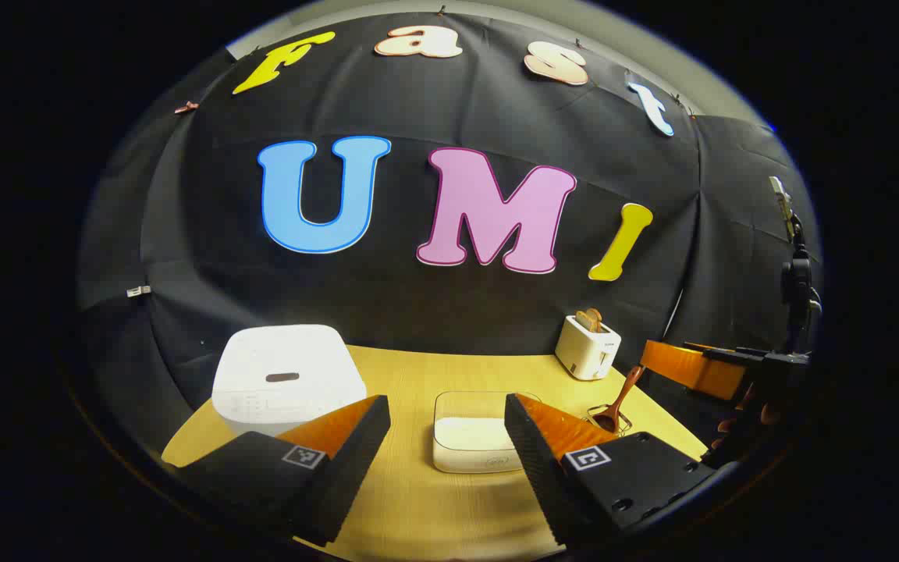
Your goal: Close the left gripper, press the button to open the rice cooker; take a wooden spoon from the chopstick holder with the right hand, scoop a spoonful of rice and pour it into the rice cooker, then put the wooden spoon back into the chopstick holder.
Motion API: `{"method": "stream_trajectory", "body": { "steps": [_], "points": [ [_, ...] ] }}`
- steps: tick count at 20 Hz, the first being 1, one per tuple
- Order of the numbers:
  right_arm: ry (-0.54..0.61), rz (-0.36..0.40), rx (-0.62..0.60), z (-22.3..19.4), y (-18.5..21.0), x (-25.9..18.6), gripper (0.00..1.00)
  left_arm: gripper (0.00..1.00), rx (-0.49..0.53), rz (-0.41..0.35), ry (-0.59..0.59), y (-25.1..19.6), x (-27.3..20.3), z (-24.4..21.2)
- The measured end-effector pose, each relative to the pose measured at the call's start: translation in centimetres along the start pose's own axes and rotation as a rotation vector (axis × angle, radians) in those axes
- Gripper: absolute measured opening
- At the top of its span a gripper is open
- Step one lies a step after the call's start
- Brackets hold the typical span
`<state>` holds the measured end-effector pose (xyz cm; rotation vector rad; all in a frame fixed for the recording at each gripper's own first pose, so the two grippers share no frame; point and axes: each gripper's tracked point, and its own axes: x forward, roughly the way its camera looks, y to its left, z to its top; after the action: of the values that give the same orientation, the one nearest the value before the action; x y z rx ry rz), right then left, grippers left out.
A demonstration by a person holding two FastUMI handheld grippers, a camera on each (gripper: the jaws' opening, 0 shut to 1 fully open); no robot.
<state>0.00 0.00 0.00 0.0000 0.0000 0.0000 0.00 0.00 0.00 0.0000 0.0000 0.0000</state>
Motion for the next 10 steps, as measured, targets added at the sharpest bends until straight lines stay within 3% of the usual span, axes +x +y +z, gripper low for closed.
{"method": "stream_trajectory", "body": {
  "steps": [10],
  "points": [
    [0.007, -0.021, 0.016, -0.1, -0.7, 1.2, 0.99, 0.96, 0.019, 0.033, 0.009, 1.2, 1.9, 0.0]
  ]
}}
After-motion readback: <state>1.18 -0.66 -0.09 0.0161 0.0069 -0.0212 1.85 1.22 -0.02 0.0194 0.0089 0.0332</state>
